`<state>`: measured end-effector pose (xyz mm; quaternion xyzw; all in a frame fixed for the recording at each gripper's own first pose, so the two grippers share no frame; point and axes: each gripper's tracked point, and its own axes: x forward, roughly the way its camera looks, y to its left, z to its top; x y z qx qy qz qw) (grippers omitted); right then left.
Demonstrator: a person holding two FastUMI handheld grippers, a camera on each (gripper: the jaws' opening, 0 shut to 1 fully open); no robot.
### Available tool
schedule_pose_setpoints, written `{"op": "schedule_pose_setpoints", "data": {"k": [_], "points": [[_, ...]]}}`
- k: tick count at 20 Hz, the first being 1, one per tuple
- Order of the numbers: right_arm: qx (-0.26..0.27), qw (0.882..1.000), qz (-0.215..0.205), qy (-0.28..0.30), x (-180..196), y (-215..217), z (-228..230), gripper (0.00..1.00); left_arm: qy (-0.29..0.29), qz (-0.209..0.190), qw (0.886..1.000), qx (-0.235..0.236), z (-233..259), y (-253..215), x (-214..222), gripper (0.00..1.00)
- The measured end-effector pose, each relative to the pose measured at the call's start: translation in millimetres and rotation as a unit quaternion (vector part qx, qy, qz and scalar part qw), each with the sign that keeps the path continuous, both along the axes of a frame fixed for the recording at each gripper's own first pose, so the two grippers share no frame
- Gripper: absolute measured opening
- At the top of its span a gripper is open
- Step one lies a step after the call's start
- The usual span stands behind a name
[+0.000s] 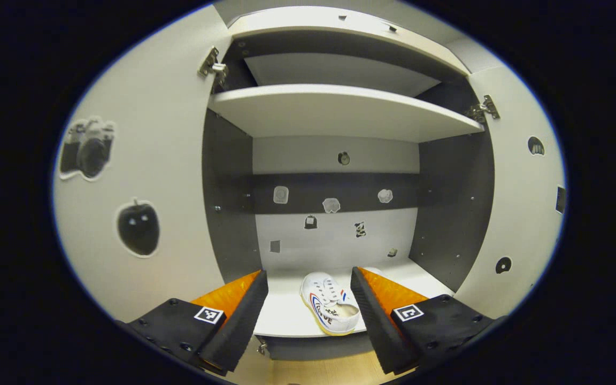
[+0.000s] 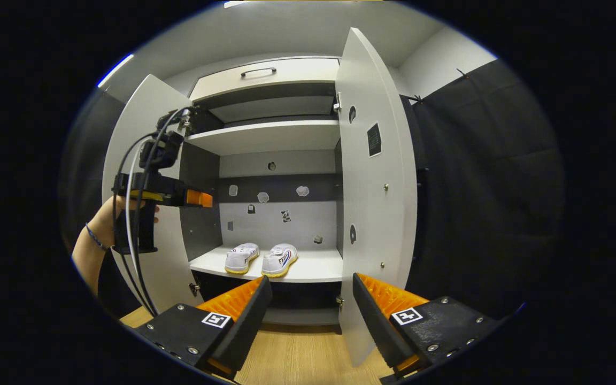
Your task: Grab one shoe with the right hand and put it into the shoe cabinet, grab the other shoe with the left hand and put it into the shoe cabinet; then close the right door with the right hand and the left door with the left hand.
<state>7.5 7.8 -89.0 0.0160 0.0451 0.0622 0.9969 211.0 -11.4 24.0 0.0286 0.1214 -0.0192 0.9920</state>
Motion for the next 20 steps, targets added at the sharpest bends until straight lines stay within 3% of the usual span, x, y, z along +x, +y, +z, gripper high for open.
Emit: {"op": "schedule_pose_setpoints", "data": {"k": [2, 4, 9, 15, 20], "points": [[-0.002, 1.000, -0.006, 0.002, -8, -12, 0, 0.89, -0.021, -0.003, 1.000, 0.005, 14, -1, -25, 0.99], [-0.001, 1.000, -0.013, 0.006, -15, -25, -1, 0.93, -0.041, -0.002, 0.999, 0.010, 27, 2, -51, 0.99], [-0.020, 0.998, -0.062, 0.017, -20, -77, -17, 0.93, -0.072, 0.010, 0.997, 0.020, 37, 20, -111, 1.00], [-0.048, 0.993, -0.098, 0.040, -17, -143, -47, 0.93, -0.085, 0.011, 0.996, -0.005, 41, 34, -179, 0.99], [-0.045, 0.991, -0.112, 0.050, 7, -169, -70, 0.94, -0.074, 0.020, 0.997, -0.010, 34, 54, -221, 0.99]]}}
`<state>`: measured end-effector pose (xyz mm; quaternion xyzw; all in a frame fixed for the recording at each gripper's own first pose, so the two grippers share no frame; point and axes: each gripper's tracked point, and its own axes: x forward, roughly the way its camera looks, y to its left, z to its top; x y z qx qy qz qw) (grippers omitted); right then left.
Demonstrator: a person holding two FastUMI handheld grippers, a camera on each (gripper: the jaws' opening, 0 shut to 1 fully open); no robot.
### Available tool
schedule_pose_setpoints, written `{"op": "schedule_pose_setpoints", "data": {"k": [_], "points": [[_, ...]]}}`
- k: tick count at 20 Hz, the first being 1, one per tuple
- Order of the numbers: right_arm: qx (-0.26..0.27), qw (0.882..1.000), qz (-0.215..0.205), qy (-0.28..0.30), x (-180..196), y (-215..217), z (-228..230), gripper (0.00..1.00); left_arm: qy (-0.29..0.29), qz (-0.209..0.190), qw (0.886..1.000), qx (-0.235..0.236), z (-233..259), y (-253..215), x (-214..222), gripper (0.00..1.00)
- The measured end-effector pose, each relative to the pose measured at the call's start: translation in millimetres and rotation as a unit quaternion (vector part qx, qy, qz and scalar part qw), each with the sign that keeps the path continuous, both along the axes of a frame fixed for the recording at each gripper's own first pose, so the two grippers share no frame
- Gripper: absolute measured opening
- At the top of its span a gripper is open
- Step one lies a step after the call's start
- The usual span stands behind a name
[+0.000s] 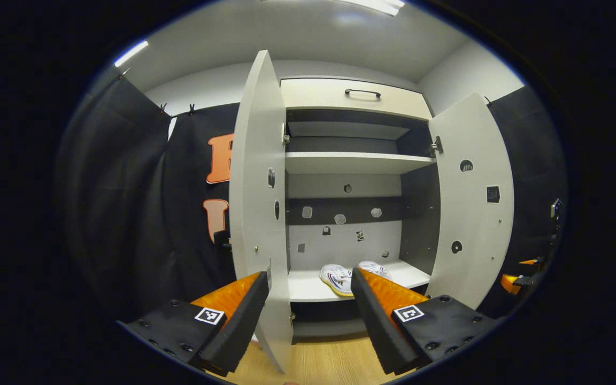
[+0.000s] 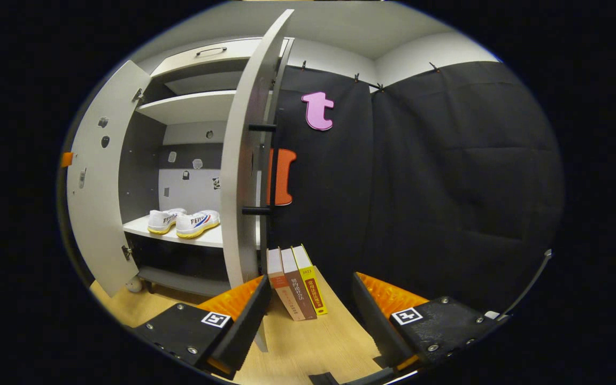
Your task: Grab one shoe with the right hand and put it into the shoe cabinet, grab the other shoe with the left hand and put it into the shoe cabinet; then close the right door with the right hand and the left door with the left hand.
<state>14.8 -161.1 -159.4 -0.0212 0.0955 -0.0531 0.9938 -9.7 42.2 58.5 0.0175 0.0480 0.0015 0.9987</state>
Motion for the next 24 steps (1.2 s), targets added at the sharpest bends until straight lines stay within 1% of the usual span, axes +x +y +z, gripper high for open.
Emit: {"op": "schedule_pose_setpoints", "data": {"k": [2, 3, 4, 6, 9, 10, 14, 17, 21, 24], "points": [[0.007, 1.000, 0.002, -0.012, 17, -6, -4, 0.93, -0.008, 0.008, 1.000, 0.000, 3, 13, -13, 0.99], [0.013, 1.000, 0.005, -0.015, 24, -8, -5, 0.97, -0.014, 0.013, 1.000, 0.004, 5, 19, -17, 0.99], [0.021, 1.000, 0.010, -0.017, 31, -6, -5, 0.93, -0.019, 0.020, 1.000, 0.008, 7, 27, -22, 0.99], [0.039, 0.999, 0.023, -0.016, 41, 1, -8, 0.93, -0.020, 0.035, 0.999, 0.014, 7, 42, -33, 0.99], [0.047, 0.998, 0.037, -0.014, 46, 9, -11, 0.93, -0.017, 0.056, 0.998, 0.008, 7, 62, -42, 0.99], [0.046, 0.998, 0.036, -0.017, 48, 9, -11, 0.91, -0.017, 0.061, 0.998, 0.006, 7, 67, -42, 0.99], [0.057, 0.997, 0.044, -0.016, 45, 26, -13, 0.88, -0.019, 0.083, 0.996, 0.008, 6, 89, -46, 0.98], [0.059, 0.996, 0.058, -0.014, 44, 51, -12, 0.88, -0.022, 0.090, 0.996, 0.006, 6, 100, -48, 0.95], [0.064, 0.992, 0.112, -0.006, 49, 105, -10, 0.88, -0.016, 0.100, 0.995, 0.003, 1, 112, -51, 0.94], [0.084, 0.987, 0.136, -0.003, 59, 137, -12, 0.88, -0.007, 0.108, 0.994, 0.004, -5, 119, -54, 0.94]]}}
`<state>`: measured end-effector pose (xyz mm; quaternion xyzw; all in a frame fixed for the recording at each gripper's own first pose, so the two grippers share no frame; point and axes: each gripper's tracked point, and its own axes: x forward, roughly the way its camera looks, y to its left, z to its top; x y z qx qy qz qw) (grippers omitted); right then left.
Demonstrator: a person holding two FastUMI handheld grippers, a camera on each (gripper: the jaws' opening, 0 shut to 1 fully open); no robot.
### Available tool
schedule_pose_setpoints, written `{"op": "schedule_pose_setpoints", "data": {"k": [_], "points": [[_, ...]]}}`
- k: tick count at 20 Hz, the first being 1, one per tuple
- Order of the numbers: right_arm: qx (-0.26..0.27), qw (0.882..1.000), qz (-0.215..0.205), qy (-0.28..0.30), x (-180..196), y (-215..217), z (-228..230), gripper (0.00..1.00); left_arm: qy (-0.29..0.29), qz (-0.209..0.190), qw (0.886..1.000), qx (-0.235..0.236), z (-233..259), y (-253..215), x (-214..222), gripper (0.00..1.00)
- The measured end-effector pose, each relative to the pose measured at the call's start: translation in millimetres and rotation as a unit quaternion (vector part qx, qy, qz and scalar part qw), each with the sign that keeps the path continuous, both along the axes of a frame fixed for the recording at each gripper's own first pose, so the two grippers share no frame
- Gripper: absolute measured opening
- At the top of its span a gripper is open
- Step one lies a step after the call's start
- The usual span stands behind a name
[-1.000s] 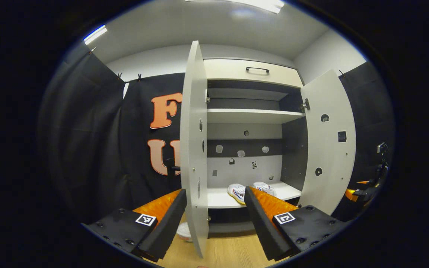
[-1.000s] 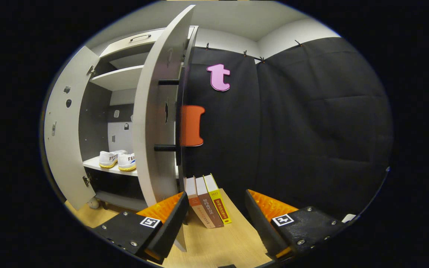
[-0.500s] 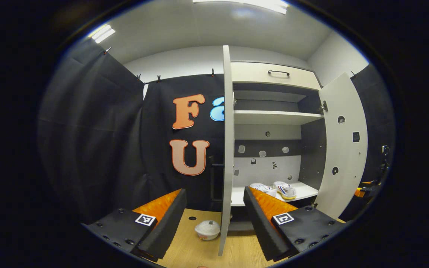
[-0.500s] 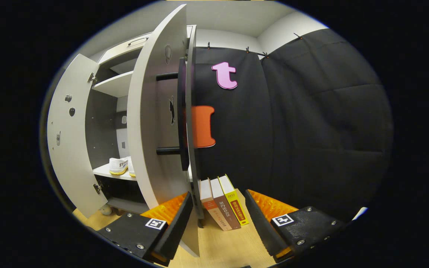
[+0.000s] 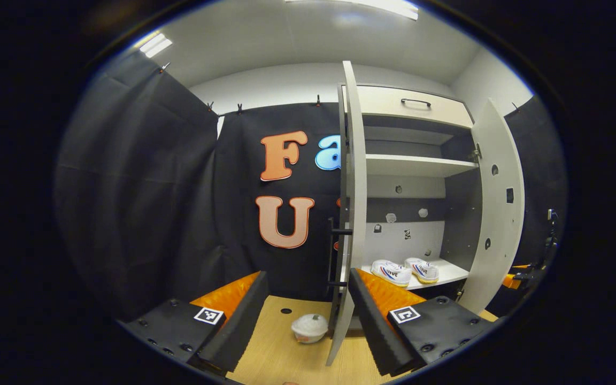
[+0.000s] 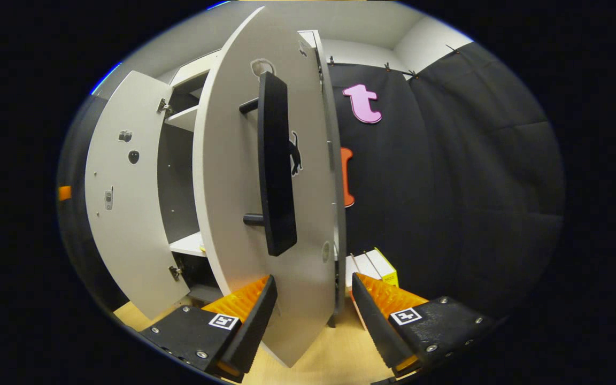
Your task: Grab one shoe with the right hand and put it into the shoe cabinet, grab the other shoe with the left hand and put it into the shoe cabinet; then close the right door with the right hand and the left door with the left hand.
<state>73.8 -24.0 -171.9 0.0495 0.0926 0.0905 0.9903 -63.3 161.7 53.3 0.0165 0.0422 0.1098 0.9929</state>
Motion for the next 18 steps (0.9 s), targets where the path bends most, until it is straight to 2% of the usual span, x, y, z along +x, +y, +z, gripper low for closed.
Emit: {"op": "schedule_pose_setpoints", "data": {"k": [1, 2, 5, 6, 7, 13, 15, 18], "points": [[0.006, 1.000, 0.004, 0.000, 4, 8, 0, 0.88, 0.001, 0.004, 1.000, 0.001, -1, 2, 0, 0.97], [0.010, 1.000, 0.008, 0.001, 8, 15, 0, 0.88, 0.002, 0.007, 1.000, 0.001, -2, 3, -1, 0.94], [0.024, 0.999, 0.027, 0.005, 22, 39, -2, 0.88, 0.005, 0.020, 1.000, 0.002, -5, 16, -8, 0.95], [0.028, 0.999, 0.035, 0.005, 28, 46, -2, 0.96, 0.007, 0.022, 1.000, 0.002, -5, 21, -12, 0.94], [0.030, 0.999, 0.042, 0.005, 33, 53, -3, 0.88, 0.008, 0.024, 1.000, 0.002, -8, 23, -10, 0.95], [0.000, 0.998, 0.065, -0.007, 67, 111, 2, 0.91, 0.016, 0.027, 0.999, -0.005, -19, 32, -4, 0.97], [-0.013, 0.998, 0.061, -0.018, 72, 112, 4, 0.89, 0.016, 0.032, 0.999, -0.003, -22, 38, -1, 0.97], [0.003, 0.998, 0.055, -0.007, 76, 112, 2, 0.89, 0.021, 0.032, 0.999, -0.007, -30, 45, 5, 0.96]]}}
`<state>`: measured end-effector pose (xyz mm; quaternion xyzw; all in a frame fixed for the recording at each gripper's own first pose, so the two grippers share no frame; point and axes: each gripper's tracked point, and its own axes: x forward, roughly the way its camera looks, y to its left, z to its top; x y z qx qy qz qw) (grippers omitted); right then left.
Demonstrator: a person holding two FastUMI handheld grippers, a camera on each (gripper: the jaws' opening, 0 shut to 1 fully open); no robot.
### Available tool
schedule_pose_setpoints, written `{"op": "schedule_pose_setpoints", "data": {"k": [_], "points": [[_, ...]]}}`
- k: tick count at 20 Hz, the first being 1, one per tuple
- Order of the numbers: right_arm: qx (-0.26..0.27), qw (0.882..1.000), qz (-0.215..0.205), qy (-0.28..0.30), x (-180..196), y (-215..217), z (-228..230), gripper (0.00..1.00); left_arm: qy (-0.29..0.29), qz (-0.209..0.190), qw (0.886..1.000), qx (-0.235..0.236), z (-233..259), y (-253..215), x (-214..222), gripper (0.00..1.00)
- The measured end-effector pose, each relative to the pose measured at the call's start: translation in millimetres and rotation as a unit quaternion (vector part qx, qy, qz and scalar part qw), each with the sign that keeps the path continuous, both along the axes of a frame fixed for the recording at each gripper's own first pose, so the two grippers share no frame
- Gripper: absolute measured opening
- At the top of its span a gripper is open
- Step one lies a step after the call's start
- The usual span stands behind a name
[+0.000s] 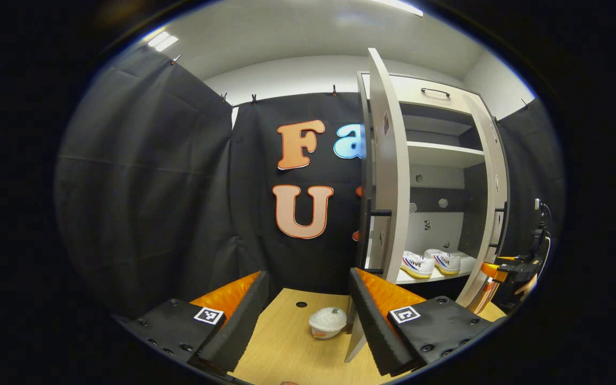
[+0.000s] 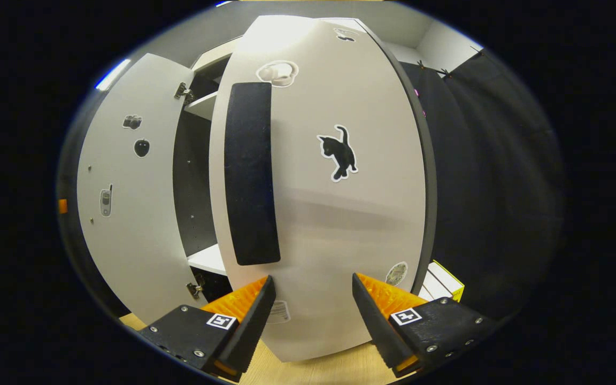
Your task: Grab one shoe with the right hand and put it into the shoe cabinet, grab the other shoe with the left hand and put it into the shoe cabinet; then close the right door with the right hand and the left door with the left hand.
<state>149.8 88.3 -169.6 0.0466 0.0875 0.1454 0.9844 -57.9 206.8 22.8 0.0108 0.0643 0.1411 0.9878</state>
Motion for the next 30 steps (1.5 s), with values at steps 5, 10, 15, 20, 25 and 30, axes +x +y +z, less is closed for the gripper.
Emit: {"op": "schedule_pose_setpoints", "data": {"k": [5, 10, 15, 20, 25, 30], "points": [[-0.003, 1.000, -0.028, 0.008, 11, 8, -1, 0.89, 0.012, -0.005, 1.000, -0.006, -19, 11, 13, 0.97], [0.003, 0.999, -0.042, 0.019, 16, 10, -1, 0.89, 0.025, -0.016, 0.999, -0.014, -37, 9, 28, 0.99], [-0.032, 0.998, -0.062, 0.007, 18, 14, 3, 0.89, 0.035, -0.026, 0.999, -0.024, -68, 13, 44, 0.97], [-0.047, 0.996, -0.074, 0.001, 18, 13, 5, 0.89, 0.036, -0.063, 0.997, -0.025, -95, 3, 81, 0.95], [-0.041, 0.995, -0.089, -0.002, 9, 1, 16, 0.89, 0.063, -0.079, 0.994, -0.042, -124, -9, 98, 0.97], [-0.057, 0.993, -0.099, -0.021, -21, -20, 30, 0.89, 0.059, -0.088, 0.993, -0.047, -122, -23, 93, 0.96]]}}
